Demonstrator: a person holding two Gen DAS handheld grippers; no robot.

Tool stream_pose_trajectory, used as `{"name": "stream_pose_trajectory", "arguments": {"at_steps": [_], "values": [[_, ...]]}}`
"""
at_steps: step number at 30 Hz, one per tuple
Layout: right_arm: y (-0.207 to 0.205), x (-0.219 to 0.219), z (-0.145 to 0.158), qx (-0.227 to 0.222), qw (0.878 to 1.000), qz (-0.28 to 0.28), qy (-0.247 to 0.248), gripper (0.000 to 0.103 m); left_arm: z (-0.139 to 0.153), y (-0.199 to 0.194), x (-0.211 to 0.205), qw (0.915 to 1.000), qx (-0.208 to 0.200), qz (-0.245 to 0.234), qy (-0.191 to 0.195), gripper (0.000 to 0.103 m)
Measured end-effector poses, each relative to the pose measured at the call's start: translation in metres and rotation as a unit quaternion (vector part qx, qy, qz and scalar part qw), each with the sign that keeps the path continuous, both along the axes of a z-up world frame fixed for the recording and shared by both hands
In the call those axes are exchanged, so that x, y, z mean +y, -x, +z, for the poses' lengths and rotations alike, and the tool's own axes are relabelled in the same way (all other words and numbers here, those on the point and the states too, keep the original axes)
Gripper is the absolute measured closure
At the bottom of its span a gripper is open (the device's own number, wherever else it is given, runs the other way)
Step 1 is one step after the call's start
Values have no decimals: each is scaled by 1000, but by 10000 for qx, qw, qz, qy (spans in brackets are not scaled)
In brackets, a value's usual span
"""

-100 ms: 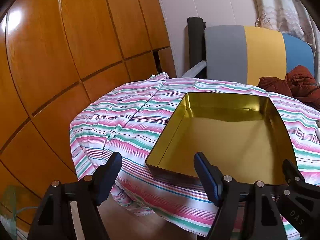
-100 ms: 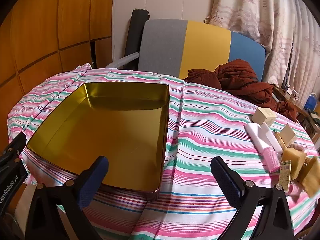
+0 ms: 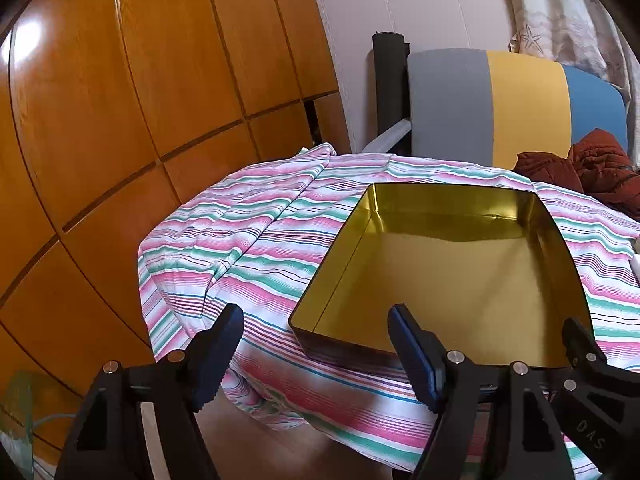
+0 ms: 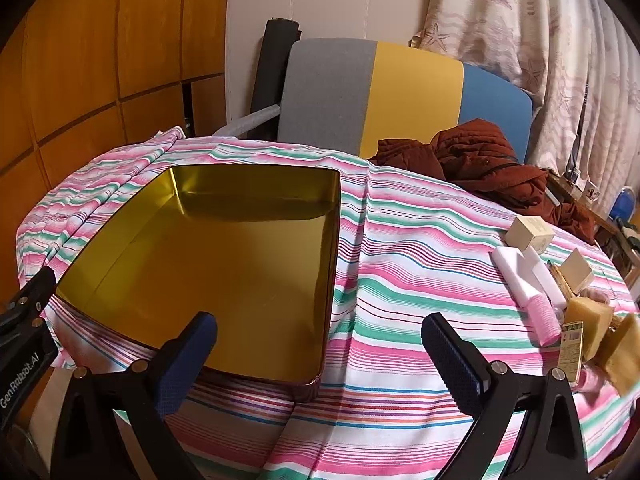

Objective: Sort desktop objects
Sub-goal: 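Swing both tools away from the gold tray toward the cluster of items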

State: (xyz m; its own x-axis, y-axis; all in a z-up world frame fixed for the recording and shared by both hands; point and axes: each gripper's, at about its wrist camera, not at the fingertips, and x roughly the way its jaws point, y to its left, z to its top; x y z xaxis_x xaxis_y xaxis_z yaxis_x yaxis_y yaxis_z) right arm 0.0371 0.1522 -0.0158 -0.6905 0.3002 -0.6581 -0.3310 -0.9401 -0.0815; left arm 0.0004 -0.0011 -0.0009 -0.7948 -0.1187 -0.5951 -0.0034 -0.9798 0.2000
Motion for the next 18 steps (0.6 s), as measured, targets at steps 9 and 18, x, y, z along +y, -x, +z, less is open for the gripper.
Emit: {"name": "stream_pose_trajectory", "arguments": {"at_steps": [9,18], "values": [[-2,3,-1,47,10000,-11,18,0,-3,1,0,9998,-173,-95,13,27],[-4,12,0,120,9998,42,148,0,-8,-1,5,9989,-293,-351,-120,27]]}}
